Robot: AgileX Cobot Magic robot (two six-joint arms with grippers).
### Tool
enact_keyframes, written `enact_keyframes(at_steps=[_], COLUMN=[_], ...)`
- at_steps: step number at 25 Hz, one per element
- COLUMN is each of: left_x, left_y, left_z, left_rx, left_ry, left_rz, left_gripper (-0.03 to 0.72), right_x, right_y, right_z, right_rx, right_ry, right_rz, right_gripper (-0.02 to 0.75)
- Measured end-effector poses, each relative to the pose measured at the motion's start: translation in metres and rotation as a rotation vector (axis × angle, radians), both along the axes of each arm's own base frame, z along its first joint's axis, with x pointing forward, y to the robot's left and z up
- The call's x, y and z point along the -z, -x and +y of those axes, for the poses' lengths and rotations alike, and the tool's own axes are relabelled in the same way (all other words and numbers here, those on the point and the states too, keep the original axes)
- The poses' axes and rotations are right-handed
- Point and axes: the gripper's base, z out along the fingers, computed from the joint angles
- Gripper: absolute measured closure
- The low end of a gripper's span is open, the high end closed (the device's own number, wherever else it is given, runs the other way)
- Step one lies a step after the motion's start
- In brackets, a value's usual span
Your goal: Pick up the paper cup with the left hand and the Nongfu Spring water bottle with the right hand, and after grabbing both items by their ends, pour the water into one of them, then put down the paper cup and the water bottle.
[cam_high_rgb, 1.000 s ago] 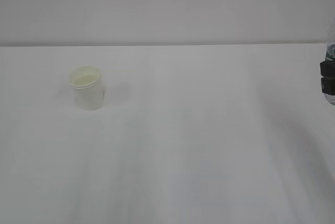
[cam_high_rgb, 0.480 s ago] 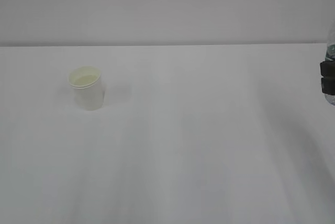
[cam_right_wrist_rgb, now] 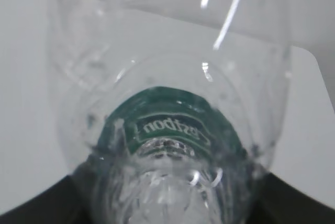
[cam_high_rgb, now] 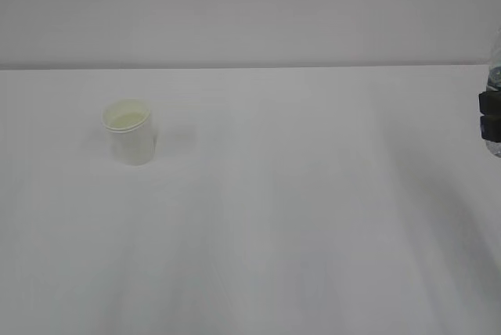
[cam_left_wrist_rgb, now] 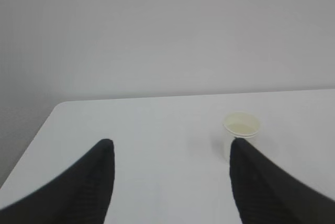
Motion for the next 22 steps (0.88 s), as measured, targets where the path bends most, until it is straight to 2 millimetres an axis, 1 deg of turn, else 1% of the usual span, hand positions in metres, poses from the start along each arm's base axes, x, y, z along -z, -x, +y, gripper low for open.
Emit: enact_keyframes(at_steps=[14, 22], left_x=[0.0000, 0.0000], left_y=[0.0000, 0.0000], left_z=[0.0000, 0.0000], left_rx=[0.000, 0.000], left_ry=[0.000, 0.000], left_rz=[0.000, 0.000], left_gripper=[0.235, 0.238], right_x=[-0.0019, -0.0089], right_y=[-0.0008, -0.0038], right_z=[-0.0012, -0.0008], right_rx=[0.013, 0.022], right_ry=[0.004, -0.018], right_rz=[-0.009, -0.032], right_gripper=[0.335, 0.335])
